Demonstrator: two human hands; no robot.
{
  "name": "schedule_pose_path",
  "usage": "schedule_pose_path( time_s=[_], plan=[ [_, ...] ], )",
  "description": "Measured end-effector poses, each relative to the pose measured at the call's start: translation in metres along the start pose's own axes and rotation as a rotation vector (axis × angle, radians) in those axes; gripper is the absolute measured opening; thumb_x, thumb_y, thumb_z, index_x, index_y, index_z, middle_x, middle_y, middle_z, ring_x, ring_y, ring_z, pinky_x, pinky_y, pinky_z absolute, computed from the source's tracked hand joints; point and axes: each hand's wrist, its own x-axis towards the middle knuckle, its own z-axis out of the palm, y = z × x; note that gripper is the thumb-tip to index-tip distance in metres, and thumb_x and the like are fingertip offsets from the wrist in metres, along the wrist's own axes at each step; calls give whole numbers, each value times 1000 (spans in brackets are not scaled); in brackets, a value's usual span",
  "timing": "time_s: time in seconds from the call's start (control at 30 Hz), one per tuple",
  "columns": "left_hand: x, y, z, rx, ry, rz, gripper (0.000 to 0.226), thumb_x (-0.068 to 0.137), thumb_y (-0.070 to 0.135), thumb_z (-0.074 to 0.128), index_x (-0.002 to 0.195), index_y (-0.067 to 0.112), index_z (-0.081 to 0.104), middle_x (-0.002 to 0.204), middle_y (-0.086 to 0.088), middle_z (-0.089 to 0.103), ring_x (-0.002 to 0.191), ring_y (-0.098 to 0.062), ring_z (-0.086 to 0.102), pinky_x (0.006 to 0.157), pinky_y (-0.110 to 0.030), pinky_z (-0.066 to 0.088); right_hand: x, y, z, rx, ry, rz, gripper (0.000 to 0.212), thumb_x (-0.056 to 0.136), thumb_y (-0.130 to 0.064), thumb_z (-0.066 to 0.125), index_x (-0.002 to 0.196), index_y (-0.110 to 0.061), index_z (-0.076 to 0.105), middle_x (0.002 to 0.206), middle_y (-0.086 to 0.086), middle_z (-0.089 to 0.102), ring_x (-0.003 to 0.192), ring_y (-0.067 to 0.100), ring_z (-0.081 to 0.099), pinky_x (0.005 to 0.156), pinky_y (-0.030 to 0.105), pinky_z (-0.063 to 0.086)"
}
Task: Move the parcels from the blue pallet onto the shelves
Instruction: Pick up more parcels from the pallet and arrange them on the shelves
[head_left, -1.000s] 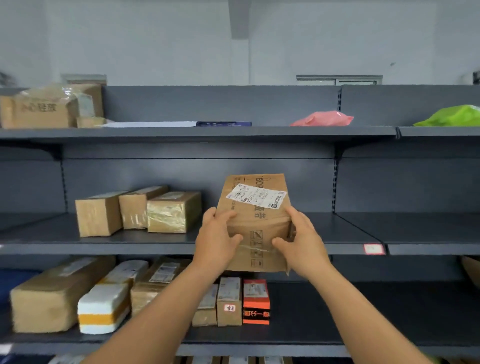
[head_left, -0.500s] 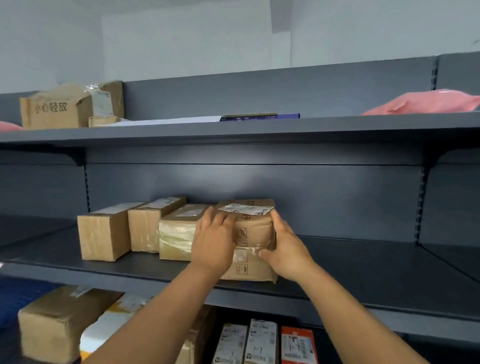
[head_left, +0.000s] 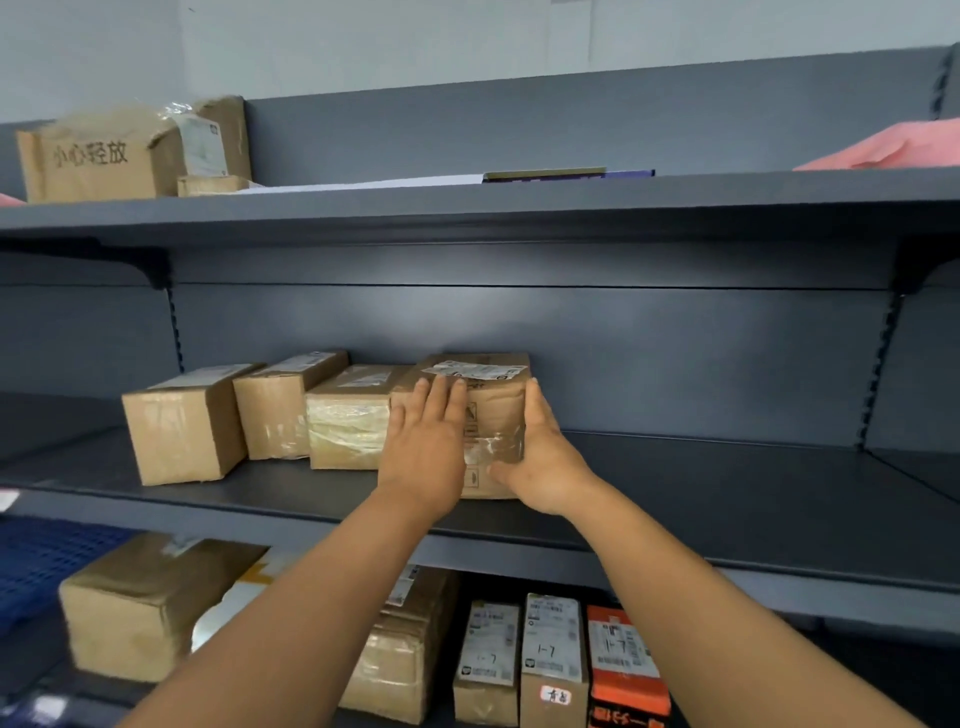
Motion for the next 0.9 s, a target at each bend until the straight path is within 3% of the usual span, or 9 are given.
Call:
schedule_pose_path(
  time_s=[0.1, 0.33, 0.9],
  plan=[
    [-16, 1, -7, -44, -30, 46, 86, 92, 17, 57, 153, 16, -3, 161, -5, -6, 148, -24, -9, 118, -41, 0, -23, -3, 3, -69, -2, 13, 110, 86, -35, 69, 150, -27, -20, 160, -10, -15, 148, 14, 3, 119, 35, 19],
    [-84, 23, -29, -183, -125, 196, 85, 93, 27, 57, 153, 16, -2, 162, -4, -4, 148, -21, -6, 118, -37, -1, -117, -7, 1, -446, 105, 121, 97, 90, -39, 61, 154, -19, -10, 161, -2, -12, 148, 19, -11, 119, 41, -1],
    [-275, 192, -40, -401, -327, 643, 85, 93, 33, 58, 154, 21, -1, 162, -1, 0, 148, -21, -2, 119, -39, 4, -407, 50, -46, -594, 259, 609, 93, 92, -37, 60, 154, -18, -7, 162, -2, -10, 148, 19, -12, 119, 41, -1]
  ],
)
